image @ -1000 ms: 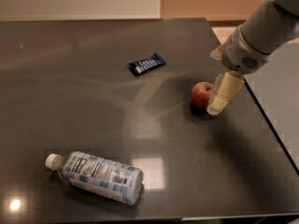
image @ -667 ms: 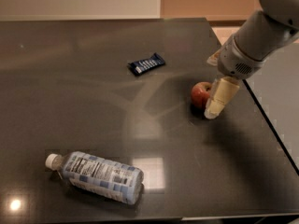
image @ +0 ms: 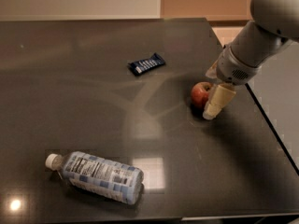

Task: Move apple near rxbar blueberry

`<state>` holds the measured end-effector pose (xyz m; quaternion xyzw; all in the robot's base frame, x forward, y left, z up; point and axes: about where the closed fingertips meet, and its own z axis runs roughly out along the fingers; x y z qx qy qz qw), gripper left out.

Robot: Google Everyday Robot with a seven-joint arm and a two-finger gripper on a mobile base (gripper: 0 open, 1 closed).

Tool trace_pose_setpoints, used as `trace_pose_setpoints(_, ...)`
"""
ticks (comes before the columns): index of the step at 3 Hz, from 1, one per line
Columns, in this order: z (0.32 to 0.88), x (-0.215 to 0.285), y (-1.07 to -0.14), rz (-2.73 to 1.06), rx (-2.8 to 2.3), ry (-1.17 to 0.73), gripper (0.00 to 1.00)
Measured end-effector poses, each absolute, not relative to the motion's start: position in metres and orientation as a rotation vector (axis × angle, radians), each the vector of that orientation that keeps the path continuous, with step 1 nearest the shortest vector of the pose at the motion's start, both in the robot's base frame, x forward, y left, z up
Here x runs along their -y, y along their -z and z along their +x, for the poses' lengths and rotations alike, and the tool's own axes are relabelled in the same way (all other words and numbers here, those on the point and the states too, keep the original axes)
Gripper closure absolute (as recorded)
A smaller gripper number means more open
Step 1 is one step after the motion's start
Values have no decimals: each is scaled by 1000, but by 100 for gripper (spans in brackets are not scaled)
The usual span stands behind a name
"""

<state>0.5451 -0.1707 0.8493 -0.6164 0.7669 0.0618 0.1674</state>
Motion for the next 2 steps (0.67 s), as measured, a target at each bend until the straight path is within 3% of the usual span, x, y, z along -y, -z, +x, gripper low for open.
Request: trace_pose_setpoints(2,546,166,-854,-1744,-2185,-239,62)
